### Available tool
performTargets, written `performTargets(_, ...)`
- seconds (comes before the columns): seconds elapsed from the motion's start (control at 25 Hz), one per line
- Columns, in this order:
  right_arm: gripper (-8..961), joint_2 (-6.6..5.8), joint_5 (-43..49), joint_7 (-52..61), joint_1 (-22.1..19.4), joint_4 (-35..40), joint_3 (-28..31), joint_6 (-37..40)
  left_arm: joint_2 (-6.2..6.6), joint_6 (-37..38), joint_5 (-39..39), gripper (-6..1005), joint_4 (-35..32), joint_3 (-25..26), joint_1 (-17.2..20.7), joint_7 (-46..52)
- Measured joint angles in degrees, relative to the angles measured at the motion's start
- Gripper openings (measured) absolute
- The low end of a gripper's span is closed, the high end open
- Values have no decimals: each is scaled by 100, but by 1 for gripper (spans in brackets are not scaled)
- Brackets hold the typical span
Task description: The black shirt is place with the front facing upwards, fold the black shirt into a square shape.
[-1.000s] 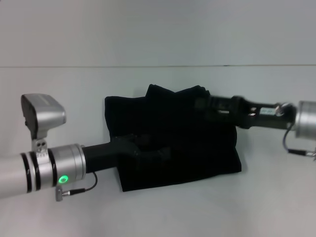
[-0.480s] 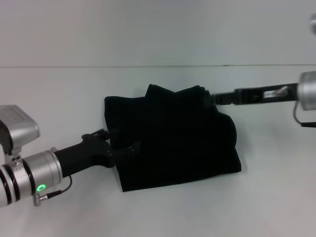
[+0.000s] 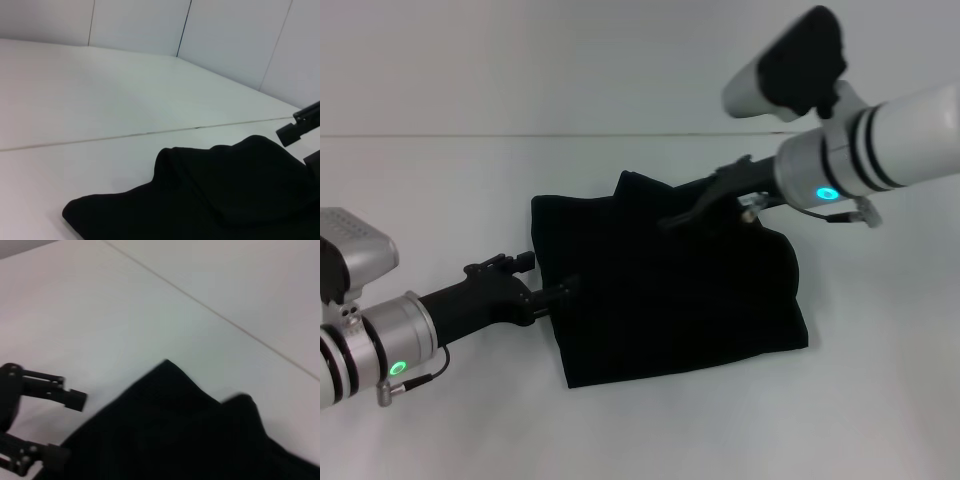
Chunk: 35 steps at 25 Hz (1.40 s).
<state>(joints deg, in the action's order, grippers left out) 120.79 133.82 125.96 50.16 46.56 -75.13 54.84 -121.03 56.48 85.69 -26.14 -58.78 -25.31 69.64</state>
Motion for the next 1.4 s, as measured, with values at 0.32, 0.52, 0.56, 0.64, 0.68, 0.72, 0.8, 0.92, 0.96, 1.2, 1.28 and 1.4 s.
performTargets(0.32, 773, 14, 23, 45, 145, 29, -867, -399, -47, -279, 0, 838, 15, -10, -105, -71)
performTargets(0.52, 774, 25, 128, 74, 163, -74, -1255, -520, -66, -348, 6, 838, 27, -13, -138, -73)
performTargets(0.56, 774, 28, 160, 114, 167, -86, -1347, -554, -70, -349, 7, 838, 27, -2, -139, -73)
performTargets(0.64, 774, 32, 211, 207, 166, -106, -1520, -621, -77, -349, 8, 838, 28, 6, -140, -73)
performTargets(0.68, 774, 32, 217, 231, 153, -115, -1612, -651, -82, -349, 9, 838, 29, 7, -141, -74)
performTargets(0.72, 774, 33, 219, 238, 142, -118, -1670, -679, -86, -349, 9, 838, 30, 7, -141, -74)
performTargets(0.8, 759, 32, 221, 247, 116, -141, -1788, -788, -99, -349, 9, 838, 30, 7, -141, -73)
performTargets(0.92, 715, 32, 228, 247, 134, -269, -1849, -902, -120, -350, 9, 837, 30, 8, -141, -73)
performTargets(0.96, 700, 32, 230, 247, 150, -327, -1863, -929, -123, -350, 10, 837, 30, 8, -141, -72)
performTargets(1.2, 611, 32, 232, 261, 133, -410, -2009, -1188, -123, -350, 10, 837, 32, 7, -140, -61)
performTargets(1.28, 597, 32, 228, 262, 117, -413, -2021, -1265, -123, -362, 9, 837, 32, 8, -140, -61)
performTargets(1.4, 501, 32, 210, 299, 99, -426, -2022, -1394, -128, -399, 9, 837, 30, 7, -147, -65)
